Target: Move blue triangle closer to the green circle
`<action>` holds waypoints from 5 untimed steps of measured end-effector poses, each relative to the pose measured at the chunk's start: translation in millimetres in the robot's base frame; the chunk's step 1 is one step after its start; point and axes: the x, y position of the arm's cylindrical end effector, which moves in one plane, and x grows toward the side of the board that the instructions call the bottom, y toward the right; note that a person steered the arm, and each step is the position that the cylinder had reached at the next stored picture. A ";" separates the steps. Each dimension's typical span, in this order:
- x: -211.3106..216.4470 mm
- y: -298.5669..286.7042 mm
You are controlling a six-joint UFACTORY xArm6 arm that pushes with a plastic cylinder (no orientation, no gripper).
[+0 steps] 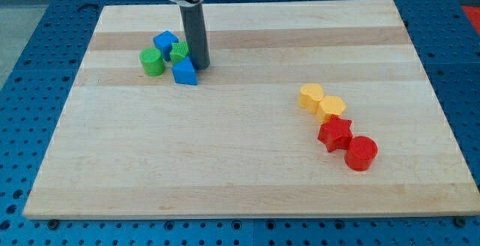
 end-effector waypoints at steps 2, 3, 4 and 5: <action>-20.5 -5.2; 0.5 26.0; 21.2 34.9; 41.9 22.3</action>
